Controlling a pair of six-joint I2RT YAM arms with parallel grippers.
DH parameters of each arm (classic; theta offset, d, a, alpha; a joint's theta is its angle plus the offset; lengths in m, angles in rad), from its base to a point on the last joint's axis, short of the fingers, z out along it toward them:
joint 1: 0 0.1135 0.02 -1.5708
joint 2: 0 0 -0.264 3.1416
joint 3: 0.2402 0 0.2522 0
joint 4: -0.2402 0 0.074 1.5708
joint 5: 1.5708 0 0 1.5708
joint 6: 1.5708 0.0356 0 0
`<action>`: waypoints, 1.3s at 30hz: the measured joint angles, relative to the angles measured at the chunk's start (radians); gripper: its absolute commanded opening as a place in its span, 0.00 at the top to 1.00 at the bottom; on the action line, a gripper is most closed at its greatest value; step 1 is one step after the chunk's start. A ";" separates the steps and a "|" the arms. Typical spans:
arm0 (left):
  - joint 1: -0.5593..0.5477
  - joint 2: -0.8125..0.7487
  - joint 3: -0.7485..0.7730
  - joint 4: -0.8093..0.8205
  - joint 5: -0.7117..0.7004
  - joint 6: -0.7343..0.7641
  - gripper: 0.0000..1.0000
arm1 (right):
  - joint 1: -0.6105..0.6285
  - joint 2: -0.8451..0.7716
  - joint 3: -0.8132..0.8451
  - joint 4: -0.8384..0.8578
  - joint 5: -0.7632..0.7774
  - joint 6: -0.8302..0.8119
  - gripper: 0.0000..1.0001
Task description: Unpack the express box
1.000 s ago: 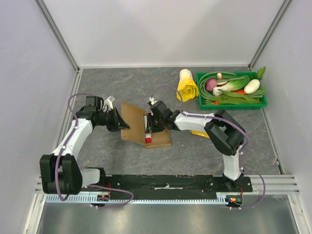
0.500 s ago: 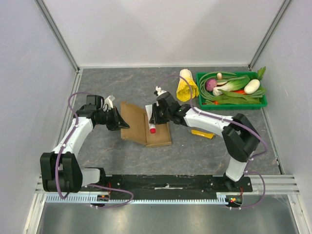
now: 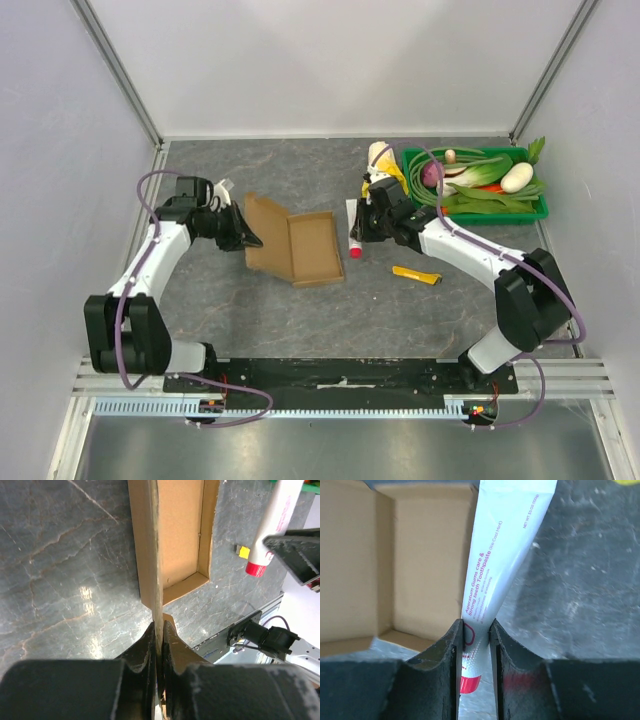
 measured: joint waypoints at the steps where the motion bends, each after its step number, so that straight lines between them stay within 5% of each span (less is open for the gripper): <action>1: 0.000 0.021 0.019 -0.003 0.000 0.005 0.86 | -0.008 0.001 -0.017 -0.010 0.003 -0.013 0.67; 16: 0.000 0.144 0.166 -0.084 -0.027 0.078 0.68 | -0.032 0.140 -0.047 -0.043 0.038 -0.084 0.62; 21: 0.000 0.134 0.164 -0.085 -0.032 0.082 0.52 | -0.033 0.143 -0.056 -0.047 0.058 -0.069 0.38; 29: 0.000 0.046 0.140 -0.064 -0.035 0.084 0.29 | -0.033 0.082 -0.056 -0.108 0.109 -0.047 0.15; 30: 0.000 0.021 0.133 -0.055 -0.035 0.083 0.11 | -0.033 0.051 -0.056 -0.123 0.118 -0.049 0.11; 31: 0.000 0.000 0.129 -0.048 -0.036 0.082 0.04 | -0.033 0.022 -0.054 -0.135 0.126 -0.050 0.09; 33: 0.000 -0.056 0.124 -0.031 -0.038 0.077 0.04 | -0.033 -0.053 -0.048 -0.164 0.146 -0.051 0.02; 39: 0.000 -0.216 0.124 -0.010 -0.055 0.056 0.02 | -0.033 -0.283 0.025 -0.282 0.234 -0.058 0.02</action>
